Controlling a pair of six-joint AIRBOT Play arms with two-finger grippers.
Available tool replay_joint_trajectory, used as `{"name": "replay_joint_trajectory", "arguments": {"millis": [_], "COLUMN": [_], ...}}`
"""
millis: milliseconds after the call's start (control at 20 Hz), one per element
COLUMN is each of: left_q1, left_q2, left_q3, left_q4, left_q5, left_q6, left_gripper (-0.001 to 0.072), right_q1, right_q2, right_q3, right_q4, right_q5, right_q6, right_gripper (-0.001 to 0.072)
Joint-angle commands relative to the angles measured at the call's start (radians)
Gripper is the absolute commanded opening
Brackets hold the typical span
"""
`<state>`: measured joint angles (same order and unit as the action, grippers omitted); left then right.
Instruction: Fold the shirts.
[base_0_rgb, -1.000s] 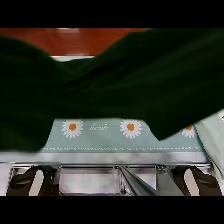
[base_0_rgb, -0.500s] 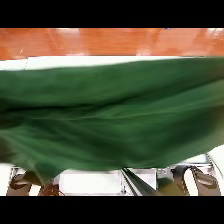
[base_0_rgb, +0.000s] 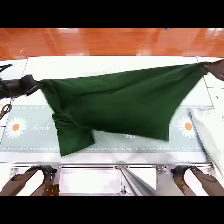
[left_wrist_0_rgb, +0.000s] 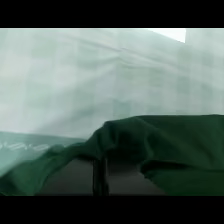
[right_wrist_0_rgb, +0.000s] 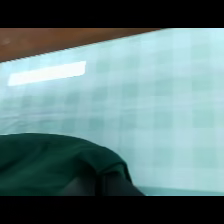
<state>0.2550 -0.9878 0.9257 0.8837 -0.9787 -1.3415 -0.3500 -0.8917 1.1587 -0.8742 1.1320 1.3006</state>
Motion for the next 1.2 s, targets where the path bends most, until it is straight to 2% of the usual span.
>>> {"name": "replay_joint_trajectory", "arguments": {"millis": [0,150,350,400,450,500,550,600,700,750,850,1000,1150], "left_q1": [-0.001,-0.016,-0.057,-0.066,-0.074,-0.075,-0.065,-0.043,0.029,0.072,0.162,0.271,0.325], "left_q2": [-0.343,-0.549,-0.683,-0.692,-0.694,-0.694,-0.692,-0.691,-0.682,-0.664,-0.606,-0.481,-0.362], "left_q3": [0.106,0.275,0.424,0.433,0.433,0.433,0.441,0.465,0.524,0.531,0.502,0.292,-0.027], "left_q4": [-0.198,-0.238,-0.238,-0.237,-0.235,-0.222,-0.191,-0.131,0.04,0.097,0.138,0.137,0.071], "left_q5": [0.077,0.061,0.025,0.025,0.025,0.009,-0.032,-0.098,-0.256,-0.327,-0.418,-0.42,-0.364], "left_q6": [0.121,0.127,0.144,0.144,0.144,0.142,0.142,0.123,-0.005,-0.026,-0.011,0.022,0.114], "left_gripper": [0.0021,0.0021,0.0023,0.0096,0.0325,0.0503,0.051,0.0509,0.0508,0.0509,0.0508,0.0509,0.0509], "right_q1": [0.001,0.014,0.06,0.071,0.074,0.076,0.064,0.042,-0.041,-0.09,-0.177,-0.223,-0.222], "right_q2": [-0.299,-0.514,-0.701,-0.729,-0.751,-0.764,-0.765,-0.758,-0.731,-0.71,-0.658,-0.511,-0.333], "right_q3": [0.035,0.148,0.237,0.237,0.237,0.237,0.238,0.245,0.272,0.278,0.269,0.098,-0.229], "right_q4": [0.136,0.193,0.256,0.283,0.308,0.325,0.326,0.325,0.323,0.323,0.253,0.15,0.206], "right_q5": [-0.134,-0.147,-0.163,-0.176,-0.184,-0.182,-0.172,-0.14,-0.006,0.07,0.193,0.156,0.037], "right_q6": [-0.101,-0.111,-0.109,-0.109,-0.106,-0.097,-0.089,-0.083,-0.06,-0.059,-0.068,-0.087,-0.138], "right_gripper": [0.0022,0.0022,0.0023,0.0024,0.0144,0.0388,0.0418,0.0418,0.0417,0.0417,0.0417,0.0417,0.0417]}}
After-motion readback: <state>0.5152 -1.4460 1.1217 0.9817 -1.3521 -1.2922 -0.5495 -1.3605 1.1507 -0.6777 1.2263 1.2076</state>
